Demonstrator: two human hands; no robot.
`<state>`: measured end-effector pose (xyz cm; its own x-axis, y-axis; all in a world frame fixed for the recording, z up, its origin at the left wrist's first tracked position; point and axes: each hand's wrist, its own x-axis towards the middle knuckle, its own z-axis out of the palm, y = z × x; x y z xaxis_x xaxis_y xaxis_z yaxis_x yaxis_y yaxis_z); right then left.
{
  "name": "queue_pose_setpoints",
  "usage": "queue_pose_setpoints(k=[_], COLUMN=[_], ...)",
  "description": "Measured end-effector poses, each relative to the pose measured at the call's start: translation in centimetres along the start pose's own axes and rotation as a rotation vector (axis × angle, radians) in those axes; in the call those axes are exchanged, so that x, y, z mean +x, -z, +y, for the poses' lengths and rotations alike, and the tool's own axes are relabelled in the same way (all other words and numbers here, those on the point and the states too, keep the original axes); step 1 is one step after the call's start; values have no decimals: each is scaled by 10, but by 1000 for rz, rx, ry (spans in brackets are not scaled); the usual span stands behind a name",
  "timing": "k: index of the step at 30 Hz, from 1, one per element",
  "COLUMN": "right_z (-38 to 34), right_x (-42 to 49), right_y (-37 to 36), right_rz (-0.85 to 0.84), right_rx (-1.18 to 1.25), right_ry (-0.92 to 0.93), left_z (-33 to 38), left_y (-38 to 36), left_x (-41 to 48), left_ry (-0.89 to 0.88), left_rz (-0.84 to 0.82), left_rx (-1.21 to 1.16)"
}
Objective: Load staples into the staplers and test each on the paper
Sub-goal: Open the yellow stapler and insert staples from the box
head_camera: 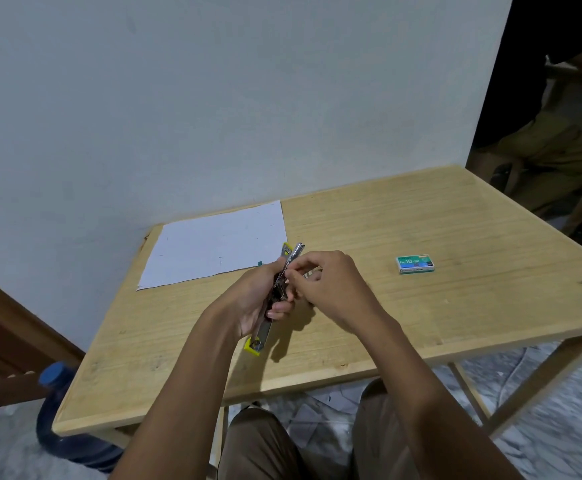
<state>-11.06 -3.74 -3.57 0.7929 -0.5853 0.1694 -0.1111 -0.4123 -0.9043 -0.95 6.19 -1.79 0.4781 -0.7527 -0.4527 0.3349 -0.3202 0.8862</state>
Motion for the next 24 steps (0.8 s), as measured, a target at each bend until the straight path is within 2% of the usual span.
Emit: queue_pose_setpoints(k=[3,7,12,15,20,24], right_z=[3,1,-4,-4,-1,10], right_x=[2,3,8,5,0,-1], right_y=[0,2,1,1,0,-5], right_rz=[-67,-98,-85,-100,70,151], right_rx=[103,126,-58,-26,-3,135], right_ry=[-40,-60,9,-4,-25,-65], left_z=[1,4,4,3,0,-1], left_y=[2,2,6,5,1,0], left_x=[-1,-4,-5,-5,-3,1], left_ry=[8,21,47,39,49,28], left_rz=[20,11,31,26,-36,-12], left_rx=[5,74,80,49,80,45])
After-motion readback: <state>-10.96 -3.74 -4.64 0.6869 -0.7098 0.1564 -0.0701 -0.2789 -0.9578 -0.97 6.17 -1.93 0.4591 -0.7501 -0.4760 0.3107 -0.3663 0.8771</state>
